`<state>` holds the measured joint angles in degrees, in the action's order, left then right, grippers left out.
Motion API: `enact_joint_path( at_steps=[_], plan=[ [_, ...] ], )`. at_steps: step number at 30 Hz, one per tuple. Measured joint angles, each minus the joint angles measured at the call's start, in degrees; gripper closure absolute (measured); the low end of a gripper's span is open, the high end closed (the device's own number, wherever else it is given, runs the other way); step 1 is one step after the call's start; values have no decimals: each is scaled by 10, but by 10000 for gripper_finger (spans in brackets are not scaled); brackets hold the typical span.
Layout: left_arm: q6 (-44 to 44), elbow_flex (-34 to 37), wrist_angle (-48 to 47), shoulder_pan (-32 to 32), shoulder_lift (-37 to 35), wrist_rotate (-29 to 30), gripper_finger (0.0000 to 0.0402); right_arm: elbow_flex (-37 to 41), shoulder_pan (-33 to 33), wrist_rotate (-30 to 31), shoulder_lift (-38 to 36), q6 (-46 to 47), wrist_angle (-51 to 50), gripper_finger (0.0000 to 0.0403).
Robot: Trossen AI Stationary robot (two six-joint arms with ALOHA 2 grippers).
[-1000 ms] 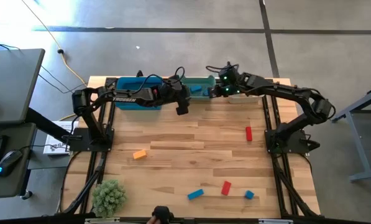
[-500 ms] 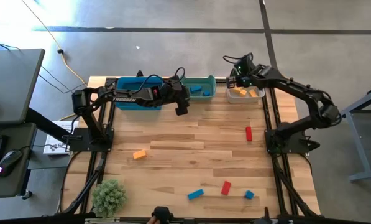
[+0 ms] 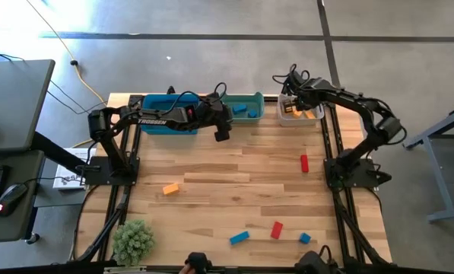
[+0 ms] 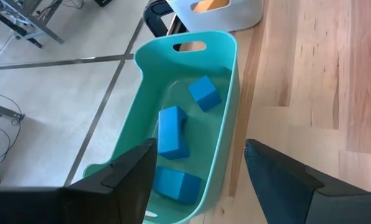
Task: Sort & place blocks by color
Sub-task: Put the yellow block into the gray bin, then put the red block into the blue bin
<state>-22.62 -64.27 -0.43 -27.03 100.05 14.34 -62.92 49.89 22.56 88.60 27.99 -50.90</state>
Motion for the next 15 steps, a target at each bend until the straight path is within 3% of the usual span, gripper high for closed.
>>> enact_joint_path(
  at_steps=[6,15],
  plan=[
    [-1,0,-19,0,0,0,167,0,0,-18,18,-10,-4,344],
    [-1,0,-29,0,0,0,167,0,0,-37,18,3,-8,260]
  ],
)
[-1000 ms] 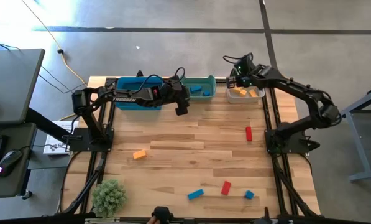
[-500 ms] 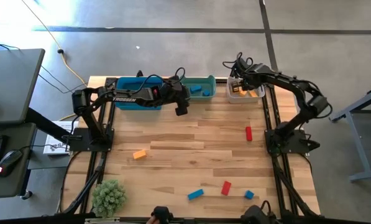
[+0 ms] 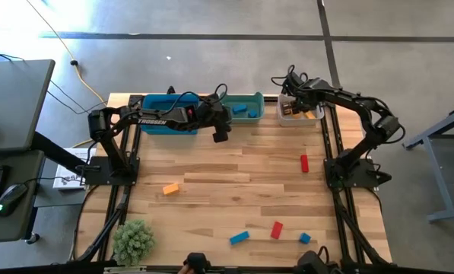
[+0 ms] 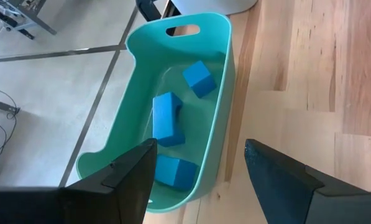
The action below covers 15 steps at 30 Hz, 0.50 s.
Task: Sort & place blocks by color
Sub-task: Put the red block into the blue bin
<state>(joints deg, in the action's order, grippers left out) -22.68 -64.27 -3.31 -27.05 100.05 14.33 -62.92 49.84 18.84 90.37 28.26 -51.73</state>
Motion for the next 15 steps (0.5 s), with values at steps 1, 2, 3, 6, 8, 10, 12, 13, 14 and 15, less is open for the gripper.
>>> enact_joint_path(
  at_steps=[1,2,3,6,8,10,12,13,14,15],
  plan=[
    [0,0,0,0,0,0,167,0,0,-12,0,3,-1,253],
    [0,0,-2,0,0,0,167,0,0,-27,0,9,-4,247],
    [0,0,-4,0,0,0,167,0,0,-40,0,17,-9,242],
    [0,0,-10,0,0,0,167,-10,-4,-69,-1,42,-41,239],
    [0,0,-16,0,0,0,167,-19,-12,-61,-1,49,-61,240],
    [0,0,-19,0,0,0,167,-30,-24,-39,-1,49,-80,242],
    [0,0,-20,0,0,0,167,-42,-37,-22,-1,53,-87,242],
    [0,0,-21,0,0,0,167,-48,-43,-19,-1,54,-94,242],
    [0,0,-21,0,0,0,167,-55,-49,-19,-1,59,-101,242],
    [0,0,-21,0,0,0,167,-62,-55,-19,-1,64,-106,242]
  ],
)
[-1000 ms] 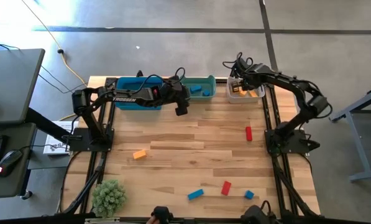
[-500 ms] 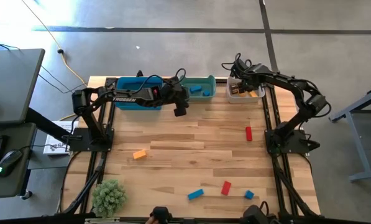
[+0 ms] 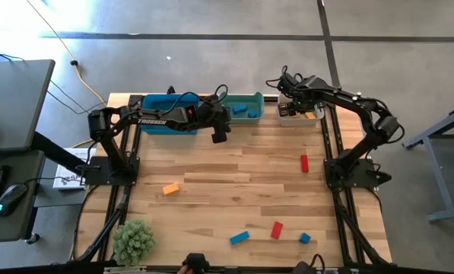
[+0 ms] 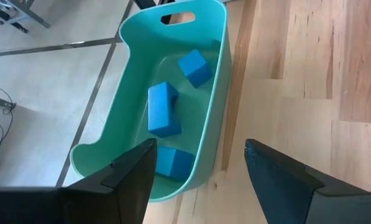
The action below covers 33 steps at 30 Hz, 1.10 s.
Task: Sort & place blocks by color
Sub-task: Put the red block into the blue bin
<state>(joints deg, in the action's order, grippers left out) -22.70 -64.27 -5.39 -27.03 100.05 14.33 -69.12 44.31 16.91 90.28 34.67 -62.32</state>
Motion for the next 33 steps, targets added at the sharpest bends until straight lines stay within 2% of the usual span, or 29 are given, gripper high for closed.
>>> enact_joint_path(
  at_steps=[10,22,29,33],
  plan=[
    [0,0,-45,0,0,0,167,-52,-98,1,-1,68,-117,242],
    [0,0,-51,0,0,0,167,-51,-215,65,-1,162,-269,243],
    [2,0,-51,0,0,0,167,-49,-256,79,0,173,-277,243],
    [11,0,-51,0,0,0,167,-10,-271,64,-15,180,-277,243]
  ],
)
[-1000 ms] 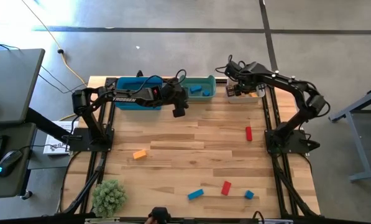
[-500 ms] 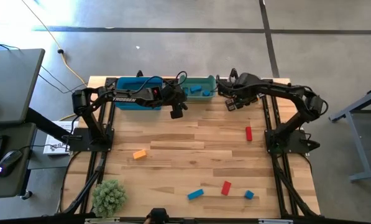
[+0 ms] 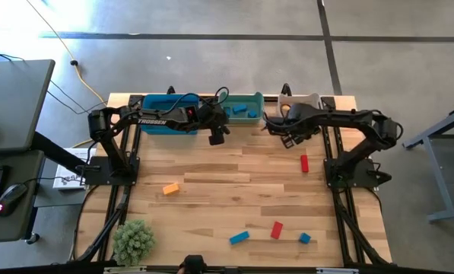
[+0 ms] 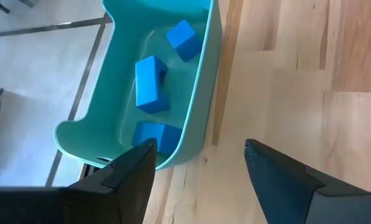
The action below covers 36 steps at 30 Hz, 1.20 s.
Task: Sort & place blocks by color
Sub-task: Put the red block into the blue bin
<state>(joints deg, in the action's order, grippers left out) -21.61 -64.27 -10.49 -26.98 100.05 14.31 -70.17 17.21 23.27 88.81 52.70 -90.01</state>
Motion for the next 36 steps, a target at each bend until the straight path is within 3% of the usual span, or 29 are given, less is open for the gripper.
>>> enact_joint_path(
  at_steps=[10,20,36],
  plan=[
    [22,0,0,0,0,-2,167,129,-23,-92,-100,68,29,243],
    [54,0,0,0,0,-2,167,236,-23,-202,-215,136,169,243],
    [180,0,-6,2,0,-13,167,365,-23,-238,-227,177,323,243]
  ],
)
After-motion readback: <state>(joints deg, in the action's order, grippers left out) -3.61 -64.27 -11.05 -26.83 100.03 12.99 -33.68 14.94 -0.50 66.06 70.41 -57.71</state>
